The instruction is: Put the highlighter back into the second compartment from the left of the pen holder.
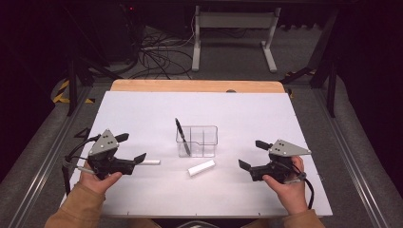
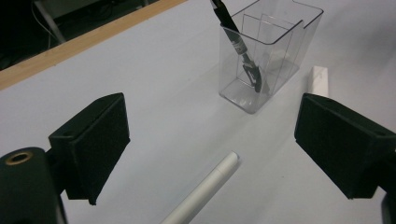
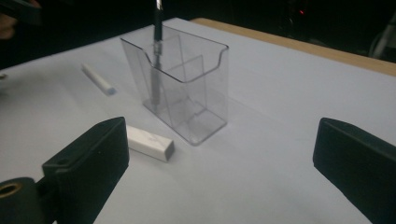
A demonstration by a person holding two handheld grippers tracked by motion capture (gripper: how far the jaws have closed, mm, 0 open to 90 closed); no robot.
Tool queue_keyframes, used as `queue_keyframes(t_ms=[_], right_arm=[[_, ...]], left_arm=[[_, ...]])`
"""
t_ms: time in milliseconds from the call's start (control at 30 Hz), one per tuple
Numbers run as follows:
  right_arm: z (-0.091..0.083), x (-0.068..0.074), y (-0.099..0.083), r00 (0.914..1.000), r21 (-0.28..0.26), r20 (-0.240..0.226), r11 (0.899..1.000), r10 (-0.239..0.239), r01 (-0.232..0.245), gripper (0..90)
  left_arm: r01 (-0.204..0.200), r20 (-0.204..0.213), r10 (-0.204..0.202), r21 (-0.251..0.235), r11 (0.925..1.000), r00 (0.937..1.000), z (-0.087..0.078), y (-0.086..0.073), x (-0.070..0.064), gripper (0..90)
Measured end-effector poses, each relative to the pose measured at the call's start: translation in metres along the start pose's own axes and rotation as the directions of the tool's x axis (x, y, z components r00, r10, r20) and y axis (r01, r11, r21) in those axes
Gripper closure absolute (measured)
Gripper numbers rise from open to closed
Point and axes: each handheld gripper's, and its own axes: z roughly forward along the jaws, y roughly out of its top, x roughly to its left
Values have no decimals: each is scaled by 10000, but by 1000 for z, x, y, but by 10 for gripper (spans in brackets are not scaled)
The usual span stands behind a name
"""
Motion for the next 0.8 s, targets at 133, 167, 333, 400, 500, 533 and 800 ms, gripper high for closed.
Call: queue_keyframes(t_ms=[133,167,333,400,500,533,800], right_arm=[[-5,0,-1,9997,-421,-255,9991,45,-56,51],[-5,0,-1,9997,-435,-228,9990,12,-22,72],[-5,2,-1,9990,-351,-240,9987,-379,371,156],[-5,2,-1,9987,-328,-304,9987,-408,398,163],[-5,1,-1,9986,-314,-341,9987,-404,393,167],[-5,1,-1,9986,-332,-352,9987,-397,386,168],[-4,1,-2,9982,-249,-480,9991,-360,349,172]], left_arm=[[-332,12,332,224,9992,9994,2,2,3,137],[-431,94,428,317,9986,9990,4,3,3,153],[-1399,241,1380,1239,9824,9901,13,9,2,181],[-1623,314,1593,1626,9732,9867,17,11,1,192],[-1738,655,1638,2018,9639,9843,25,13,3,225],[-1768,763,1638,2212,9591,9835,27,13,4,227],[-1826,1490,1421,3087,9335,9786,41,12,15,280]])
